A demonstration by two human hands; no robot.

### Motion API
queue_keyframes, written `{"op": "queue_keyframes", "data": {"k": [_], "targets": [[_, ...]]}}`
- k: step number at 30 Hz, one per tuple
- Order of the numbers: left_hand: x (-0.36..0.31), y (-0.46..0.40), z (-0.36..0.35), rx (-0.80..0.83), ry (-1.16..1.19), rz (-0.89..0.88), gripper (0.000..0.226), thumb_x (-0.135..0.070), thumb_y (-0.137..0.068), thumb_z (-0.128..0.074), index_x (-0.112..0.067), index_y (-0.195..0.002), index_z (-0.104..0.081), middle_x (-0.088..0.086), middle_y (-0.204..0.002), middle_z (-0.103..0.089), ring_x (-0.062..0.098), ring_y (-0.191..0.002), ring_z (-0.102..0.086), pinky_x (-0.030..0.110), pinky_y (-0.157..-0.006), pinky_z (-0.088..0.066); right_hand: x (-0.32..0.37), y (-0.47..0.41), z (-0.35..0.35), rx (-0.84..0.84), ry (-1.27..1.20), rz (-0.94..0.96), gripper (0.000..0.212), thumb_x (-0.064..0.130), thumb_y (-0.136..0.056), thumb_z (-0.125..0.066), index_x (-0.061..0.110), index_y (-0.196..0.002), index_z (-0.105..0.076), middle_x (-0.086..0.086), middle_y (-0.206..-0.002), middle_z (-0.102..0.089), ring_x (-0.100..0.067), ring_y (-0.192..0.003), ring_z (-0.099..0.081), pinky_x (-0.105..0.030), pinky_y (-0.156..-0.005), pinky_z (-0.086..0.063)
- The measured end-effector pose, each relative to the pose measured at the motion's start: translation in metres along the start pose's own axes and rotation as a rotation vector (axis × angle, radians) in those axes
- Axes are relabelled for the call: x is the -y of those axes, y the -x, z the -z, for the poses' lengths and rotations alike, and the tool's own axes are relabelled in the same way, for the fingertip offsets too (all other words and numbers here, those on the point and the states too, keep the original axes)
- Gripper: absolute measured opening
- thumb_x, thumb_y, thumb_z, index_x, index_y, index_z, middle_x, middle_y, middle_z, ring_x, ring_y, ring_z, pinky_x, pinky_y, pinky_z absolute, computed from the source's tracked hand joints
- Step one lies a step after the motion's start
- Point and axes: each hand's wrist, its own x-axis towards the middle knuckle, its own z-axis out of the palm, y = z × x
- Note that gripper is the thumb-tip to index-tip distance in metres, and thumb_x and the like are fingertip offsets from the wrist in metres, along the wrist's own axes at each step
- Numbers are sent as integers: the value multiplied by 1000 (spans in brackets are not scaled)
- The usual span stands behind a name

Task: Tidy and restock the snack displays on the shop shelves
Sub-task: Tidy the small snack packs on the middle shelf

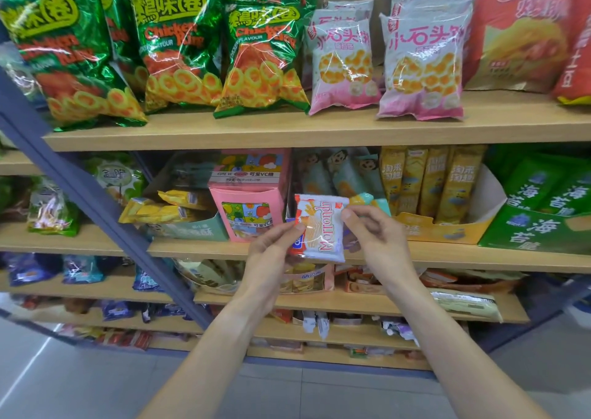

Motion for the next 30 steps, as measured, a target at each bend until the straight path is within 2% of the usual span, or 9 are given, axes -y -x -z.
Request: {"op": "queue_keyframes", "data": {"k": [3,8,13,17,19,21,24,27,30], "targets": [[-2,-1,-1,3,6,16,21,-30,-92,-73,-17,-107,-79,9,-103,-79,22,-93,-71,38,-80,-53,-1,-1,-1,31,32,-36,32,27,-93,-71,23,-123,-63,5,-95,-78,-12,-92,-73,-32,-72,-60],[-3,2,3,26,18,1,54,-50,-77,-76,-11,-113,-75,9,-106,-78,19,-91,-74,35,-76,-53,2,2,-4,21,-75,-120,31,12,-92,-73,17,-122,-66,2,-97,-77,-12,-88,-75,-20,-68,-58],[-3,5,14,66,7,-40,29,-30,-92,-72,-12,-115,-74,9,-111,-78,25,-98,-75,33,-77,-60,6,3,-14,23,-146,-199,30,12,-92,-72,16,-121,-68,-1,-106,-76,-13,-92,-75,-23,-75,-60],[-1,3,20,-12,3,-77,25,-27,-94,-72,-6,-108,-77,13,-107,-78,23,-79,-71,26,-70,-61,10,8,-24,44,-126,-243,18,19,-90,-75,20,-107,-71,0,-94,-78,-14,-87,-76,-28,-75,-62],[0,1,24,-42,41,-80,23,-24,-96,-70,-4,-105,-77,15,-105,-78,22,-74,-69,24,-70,-61,10,9,-24,-17,16,-195,16,30,-92,-73,22,-106,-71,2,-89,-78,-12,-80,-75,-33,-69,-62],[1,0,26,-75,79,-83,21,-20,-97,-70,-2,-104,-76,16,-104,-78,21,-73,-70,24,-71,-62,10,5,-19,-188,298,56,14,37,-94,-69,26,-102,-71,5,-82,-75,-7,-73,-71,-32,-63,-58],[1,1,27,-144,114,-99,21,-19,-96,-71,-1,-107,-75,14,-103,-79,22,-78,-74,26,-75,-63,17,-10,-12,-397,725,399,28,44,-93,-66,21,-107,-68,4,-94,-68,-16,-91,-62,-32,-72,-49],[1,2,25,-178,171,-118,24,-16,-94,-73,-2,-114,-72,11,-106,-79,27,-98,-76,35,-88,-60,29,-34,-20,-396,1160,167,68,72,-87,-54,14,-120,-62,-16,-122,-59,-37,-116,-50,-44,-90,-45],[3,4,20,-161,187,-137,25,-10,-92,-74,-3,-115,-69,7,-104,-79,24,-102,-76,36,-89,-58,36,-48,-37,-236,1272,-110,89,88,-77,-46,9,-115,-65,-24,-125,-58,-44,-124,-44,-49,-97,-41]]}}
